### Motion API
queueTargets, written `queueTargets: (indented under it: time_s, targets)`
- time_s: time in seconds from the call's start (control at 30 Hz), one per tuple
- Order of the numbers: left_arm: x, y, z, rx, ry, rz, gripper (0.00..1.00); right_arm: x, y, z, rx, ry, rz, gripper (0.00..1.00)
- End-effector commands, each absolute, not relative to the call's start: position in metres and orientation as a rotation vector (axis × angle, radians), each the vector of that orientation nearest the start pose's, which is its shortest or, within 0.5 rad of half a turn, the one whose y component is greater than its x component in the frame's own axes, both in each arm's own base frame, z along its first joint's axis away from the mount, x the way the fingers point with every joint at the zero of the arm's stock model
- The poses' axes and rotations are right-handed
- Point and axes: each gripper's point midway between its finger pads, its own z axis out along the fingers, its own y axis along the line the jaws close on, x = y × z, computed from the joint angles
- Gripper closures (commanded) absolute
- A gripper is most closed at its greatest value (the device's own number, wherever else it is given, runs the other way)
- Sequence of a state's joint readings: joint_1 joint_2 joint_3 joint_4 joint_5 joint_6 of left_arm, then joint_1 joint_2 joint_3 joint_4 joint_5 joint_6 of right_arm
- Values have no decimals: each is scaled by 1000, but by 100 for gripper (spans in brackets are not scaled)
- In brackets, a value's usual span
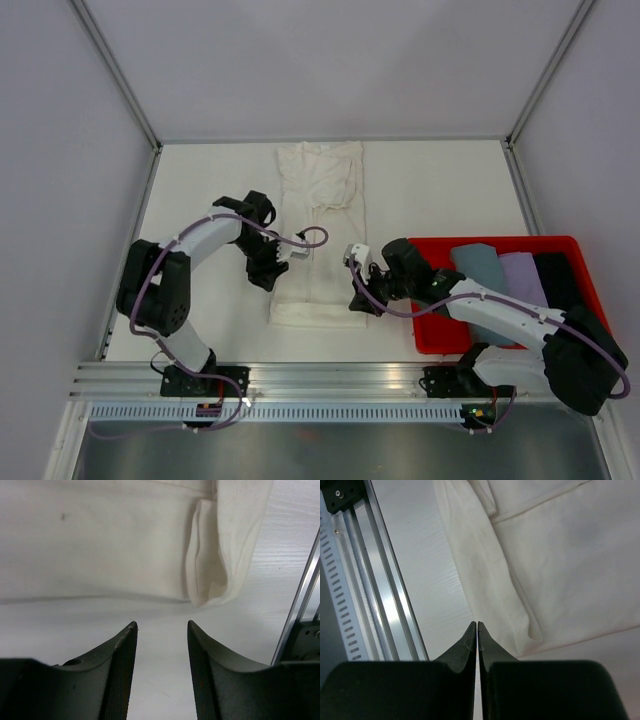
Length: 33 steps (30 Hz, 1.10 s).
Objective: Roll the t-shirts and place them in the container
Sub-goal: Roll the tshirt
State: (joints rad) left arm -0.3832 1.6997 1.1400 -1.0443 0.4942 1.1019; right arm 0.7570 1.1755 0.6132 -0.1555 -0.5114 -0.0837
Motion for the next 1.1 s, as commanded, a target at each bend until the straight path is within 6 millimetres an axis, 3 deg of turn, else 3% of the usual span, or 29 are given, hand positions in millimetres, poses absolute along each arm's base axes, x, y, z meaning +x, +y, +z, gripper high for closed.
queueTargets:
  time_s: [0.0, 0.1, 0.17, 0.2, 0.23, 0.27, 0.3, 0.4, 0.57, 0.7, 0.77, 0.9, 1.07]
  targets:
    - [238, -145, 85, 1942, 2051, -596, 50, 155, 284, 93, -1103, 2072, 1089, 95]
    - [226, -140, 93, 1952, 2003, -560, 50, 163, 287, 85, -1013, 2091, 1085, 97]
    - [212, -144, 88, 1986, 1965, -556, 50, 170, 286, 77, -970, 2131, 1045, 98]
    - [210, -148, 94, 1984, 1915, -506, 50, 173, 286, 75, -950, 2147, 1031, 98]
    - [195, -153, 83, 2061, 1887, -470, 50, 174, 284, 71, -943, 2174, 1010, 98]
    - [194, -162, 84, 2065, 1829, -429, 50, 176, 281, 64, -938, 2201, 983, 98]
    - [176, -171, 82, 2130, 1743, -428, 50, 175, 279, 61, -938, 2221, 976, 99]
    - [157, -184, 74, 2180, 1599, -428, 48, 177, 274, 47, -898, 2292, 935, 100]
    - [176, -192, 56, 2145, 1718, -381, 67, 181, 270, 35, -858, 2364, 881, 100]
    - [171, -179, 34, 2230, 1731, -376, 69, 184, 265, 29, -814, 2391, 860, 100]
    - [163, -170, 23, 2284, 1722, -378, 69, 186, 260, 23, -774, 2415, 852, 100]
    - [154, -164, 16, 2307, 1739, -410, 55, 185, 260, 20, -773, 2425, 866, 100]
    - [163, -176, 44, 2238, 1728, -405, 46, 192, 268, 49, -862, 2302, 893, 99]
